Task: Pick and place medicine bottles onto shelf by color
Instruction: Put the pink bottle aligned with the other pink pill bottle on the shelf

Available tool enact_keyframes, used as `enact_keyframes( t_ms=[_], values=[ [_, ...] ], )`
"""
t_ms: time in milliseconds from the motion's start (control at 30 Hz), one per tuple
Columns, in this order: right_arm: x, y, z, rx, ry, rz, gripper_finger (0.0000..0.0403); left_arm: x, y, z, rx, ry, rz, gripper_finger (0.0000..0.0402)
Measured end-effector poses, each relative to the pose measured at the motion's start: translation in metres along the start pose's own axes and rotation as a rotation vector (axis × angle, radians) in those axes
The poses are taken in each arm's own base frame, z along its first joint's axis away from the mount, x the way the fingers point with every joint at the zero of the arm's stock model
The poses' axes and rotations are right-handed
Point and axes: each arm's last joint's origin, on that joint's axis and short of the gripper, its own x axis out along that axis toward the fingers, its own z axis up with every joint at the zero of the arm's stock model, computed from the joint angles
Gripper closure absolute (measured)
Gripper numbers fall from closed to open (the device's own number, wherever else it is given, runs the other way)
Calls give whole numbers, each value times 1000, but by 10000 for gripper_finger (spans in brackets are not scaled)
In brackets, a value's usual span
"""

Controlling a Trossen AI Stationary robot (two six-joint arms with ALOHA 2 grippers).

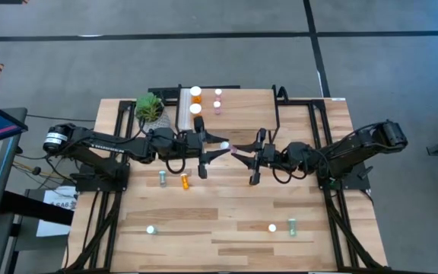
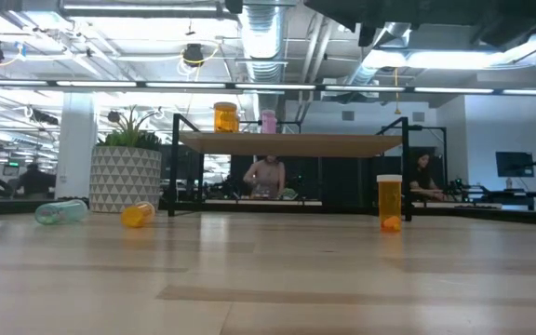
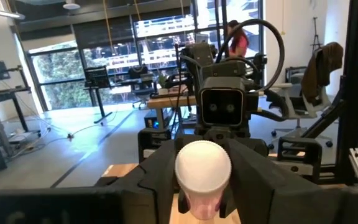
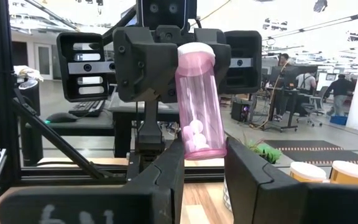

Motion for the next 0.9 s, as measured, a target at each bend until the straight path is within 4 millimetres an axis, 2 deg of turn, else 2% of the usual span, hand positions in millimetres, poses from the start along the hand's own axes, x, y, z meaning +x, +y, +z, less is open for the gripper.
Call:
enact_keyframes(
  t_ms=[100,233,433,533,667,800,900],
  values=[
    [0,0,0,0,1,0,300,0,0,0,0,0,-1,306],
    [0,0,-1,-3,8,1,297,0,0,0,-7,2,0,308],
    [0,-1,-7,-29,79,-23,251,-3,3,3,-5,16,67,294],
    [-1,-2,-13,-51,143,-71,217,-7,11,13,3,38,114,297],
    [-3,-3,-21,-88,226,-150,178,-7,22,14,15,135,148,300],
    [-5,-5,-27,-102,293,-205,161,-5,43,20,-10,222,217,296],
    [-7,-6,-26,-89,312,-214,159,0,60,11,-35,324,260,294]
  ],
)
